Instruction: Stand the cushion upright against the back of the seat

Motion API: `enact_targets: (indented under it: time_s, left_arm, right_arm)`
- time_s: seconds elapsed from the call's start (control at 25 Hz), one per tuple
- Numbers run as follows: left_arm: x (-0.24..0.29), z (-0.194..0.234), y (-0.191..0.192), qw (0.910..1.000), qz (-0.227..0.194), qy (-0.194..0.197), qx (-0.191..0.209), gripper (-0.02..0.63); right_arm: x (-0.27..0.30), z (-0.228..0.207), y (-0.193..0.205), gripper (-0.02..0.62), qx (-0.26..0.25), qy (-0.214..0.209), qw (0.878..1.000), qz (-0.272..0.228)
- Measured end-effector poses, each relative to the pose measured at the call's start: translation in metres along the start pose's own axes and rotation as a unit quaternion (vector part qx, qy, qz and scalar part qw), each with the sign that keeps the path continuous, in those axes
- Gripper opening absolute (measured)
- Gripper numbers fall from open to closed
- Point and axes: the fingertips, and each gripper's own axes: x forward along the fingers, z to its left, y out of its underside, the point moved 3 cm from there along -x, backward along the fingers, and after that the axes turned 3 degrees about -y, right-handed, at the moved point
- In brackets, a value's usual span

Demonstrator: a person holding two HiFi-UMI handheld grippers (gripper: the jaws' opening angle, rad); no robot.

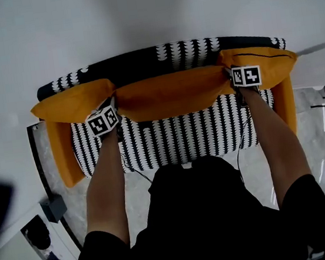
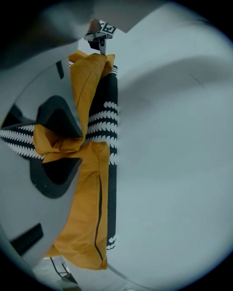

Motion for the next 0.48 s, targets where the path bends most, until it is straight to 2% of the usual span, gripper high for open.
enact_targets:
  time_s: [0.12,0.28,0.48]
  left_arm:
    - [-0.006,0.005,-0.004,0.9998,-0.013,-0.001,0.012,0.049]
    - [-0.020,0.010,-0.012,0.9992,-0.032,0.002,0.022,0.060]
    - [-0.040,-0.003,-0.012,0.9967,-0.051,0.030,0.056,0.061]
  right_arm:
    - [-0.008,-0.002,-0.001,0.140,-0.009,0.012,1.000,-0.003]
    - [-0.027,0.001,-0.007,0.140,-0.018,0.028,0.999,-0.036]
    - [-0.053,0.018,-0.003,0.140,0.007,0.021,0.996,-0.081]
